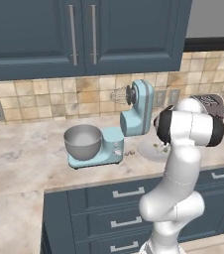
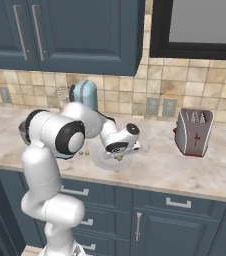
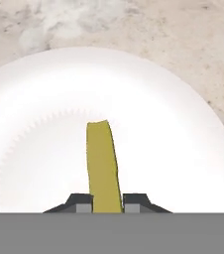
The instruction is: Add butter and sugar cubes to the stand mixer bowl and then turn on the stand mixer to begin making frosting.
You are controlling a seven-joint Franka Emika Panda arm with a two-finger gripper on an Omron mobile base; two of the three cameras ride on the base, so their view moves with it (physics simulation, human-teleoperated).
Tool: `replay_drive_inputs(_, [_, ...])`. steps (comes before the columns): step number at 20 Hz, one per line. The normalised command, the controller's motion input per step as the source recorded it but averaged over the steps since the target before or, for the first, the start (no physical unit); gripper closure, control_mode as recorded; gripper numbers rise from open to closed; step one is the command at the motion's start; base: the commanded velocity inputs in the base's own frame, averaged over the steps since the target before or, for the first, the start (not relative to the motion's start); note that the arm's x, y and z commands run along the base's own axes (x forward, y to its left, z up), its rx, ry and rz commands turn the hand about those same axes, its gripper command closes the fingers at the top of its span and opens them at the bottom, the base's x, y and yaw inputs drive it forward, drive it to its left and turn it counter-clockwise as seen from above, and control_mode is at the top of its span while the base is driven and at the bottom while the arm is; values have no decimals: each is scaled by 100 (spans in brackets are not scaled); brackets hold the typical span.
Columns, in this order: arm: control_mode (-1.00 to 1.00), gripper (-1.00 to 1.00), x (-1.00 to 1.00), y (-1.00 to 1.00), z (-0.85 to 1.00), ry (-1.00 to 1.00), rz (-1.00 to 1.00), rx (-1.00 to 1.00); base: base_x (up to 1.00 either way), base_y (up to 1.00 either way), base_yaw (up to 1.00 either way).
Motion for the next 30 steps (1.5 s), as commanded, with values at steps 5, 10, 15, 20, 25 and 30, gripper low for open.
replay_drive_inputs(5, [-100,100,-28,0,87,-7,0,3,0,0,0])
replay_drive_inputs(10, [-100,100,-39,20,100,0,0,1,0,0,0])
replay_drive_inputs(15, [-100,100,-65,30,93,13,0,-5,0,0,0])
replay_drive_inputs(20, [-100,100,-89,33,68,19,0,-11,0,0,0])
replay_drive_inputs(25, [-100,100,-94,74,33,20,0,-8,0,0,0])
replay_drive_inputs(30, [-100,100,-68,98,16,14,0,-6,0,0,0])
